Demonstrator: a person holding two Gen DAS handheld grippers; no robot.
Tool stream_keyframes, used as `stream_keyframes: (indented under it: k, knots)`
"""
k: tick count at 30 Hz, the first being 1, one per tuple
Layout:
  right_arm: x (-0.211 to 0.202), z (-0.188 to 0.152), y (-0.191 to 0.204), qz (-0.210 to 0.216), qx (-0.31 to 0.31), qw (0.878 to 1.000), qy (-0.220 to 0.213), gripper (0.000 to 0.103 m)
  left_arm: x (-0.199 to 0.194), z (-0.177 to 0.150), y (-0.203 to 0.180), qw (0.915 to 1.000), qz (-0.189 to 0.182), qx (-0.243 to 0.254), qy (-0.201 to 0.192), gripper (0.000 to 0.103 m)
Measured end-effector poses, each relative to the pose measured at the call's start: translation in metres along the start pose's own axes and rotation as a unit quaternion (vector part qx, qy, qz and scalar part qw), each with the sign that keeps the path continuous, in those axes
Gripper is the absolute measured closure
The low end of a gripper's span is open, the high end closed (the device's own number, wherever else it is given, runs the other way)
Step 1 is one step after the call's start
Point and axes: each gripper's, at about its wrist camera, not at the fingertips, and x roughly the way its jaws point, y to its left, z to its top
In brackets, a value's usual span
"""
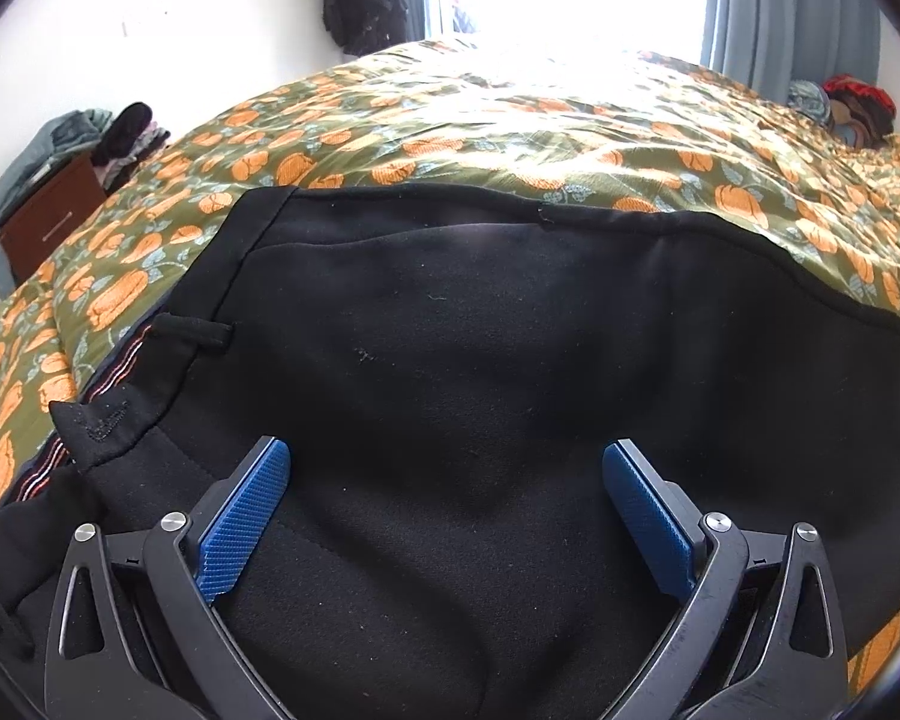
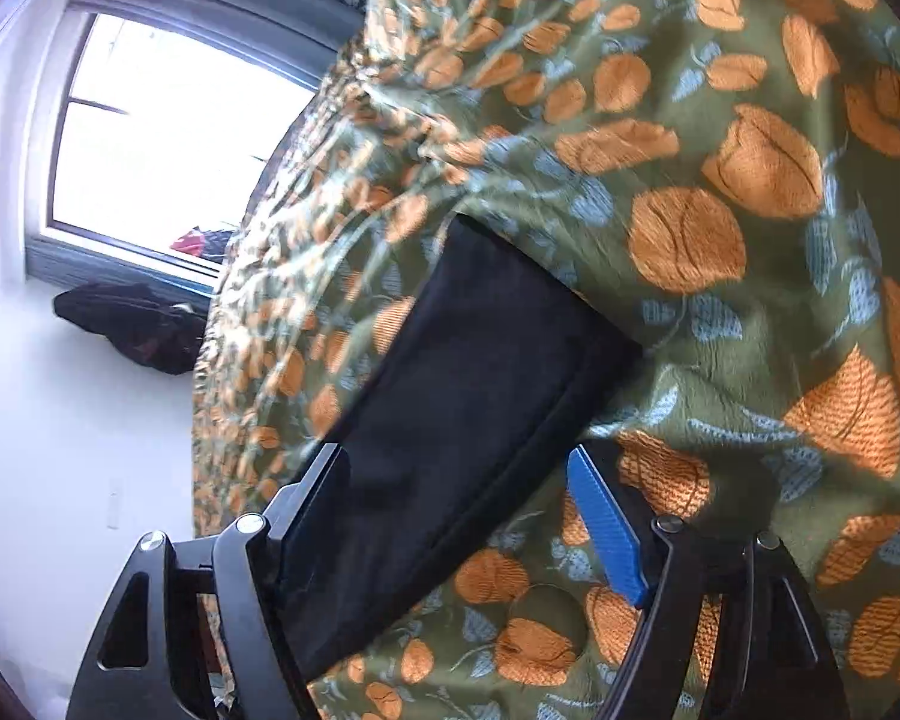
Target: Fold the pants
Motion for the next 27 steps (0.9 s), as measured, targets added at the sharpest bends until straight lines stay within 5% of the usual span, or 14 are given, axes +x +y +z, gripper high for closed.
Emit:
stream_keyframes:
  k: [5, 6, 7, 8, 12, 16, 19, 22, 25, 26, 27]
  knots:
    - [0.017, 0.017, -0.005, -0.012, 0.038, 0.997, -0.072, 0.035, 0.001, 0.0, 0.0, 1.0, -0.001, 0.0, -0.001, 0.001]
    - [0.019, 0.019, -0.002, -0.027, 0.032, 0.996, -0.077, 0.048, 0.001, -0.001, 0.0, 1.0, -0.001, 0.0, -0.001, 0.001]
    - [0.013, 0.019, 0.005, -0.042, 0.018, 0.995, -0.09, 0.077, 0.001, -0.001, 0.0, 1.0, -0.001, 0.001, -0.001, 0.001]
    - [0.009, 0.018, 0.012, -0.045, 0.004, 0.993, -0.105, 0.087, 0.002, -0.001, -0.001, 1.0, 0.0, 0.001, 0.0, 0.001]
    - [-0.029, -0.023, 0.072, -0.024, -0.139, 0.982, -0.123, 0.095, 0.003, -0.001, -0.002, 1.0, 0.003, 0.003, 0.001, 0.001]
    - [-0.099, -0.116, 0.119, 0.047, -0.299, 0.947, -0.103, 0.096, 0.003, -0.001, -0.003, 1.0, 0.007, 0.006, 0.002, 0.001]
    - [-0.154, -0.196, 0.108, 0.063, -0.352, 0.929, -0.092, 0.096, 0.004, 0.0, -0.005, 0.9999, 0.011, 0.009, 0.004, 0.001]
    - [-0.192, -0.256, 0.056, 0.046, -0.331, 0.939, -0.084, 0.096, 0.005, 0.002, -0.007, 0.9997, 0.017, 0.014, 0.011, 0.001]
    - [-0.207, -0.282, -0.008, -0.031, -0.244, 0.965, -0.09, 0.092, 0.005, 0.006, -0.011, 0.9991, 0.027, 0.019, 0.025, 0.001]
    - [-0.207, -0.287, -0.03, -0.077, -0.204, 0.972, -0.092, 0.086, 0.005, 0.008, -0.012, 0.9987, 0.033, 0.021, 0.032, 0.0]
    - [-0.205, -0.289, -0.046, -0.124, -0.175, 0.972, -0.091, 0.067, 0.004, 0.009, -0.013, 0.9982, 0.04, 0.022, 0.04, 0.0]
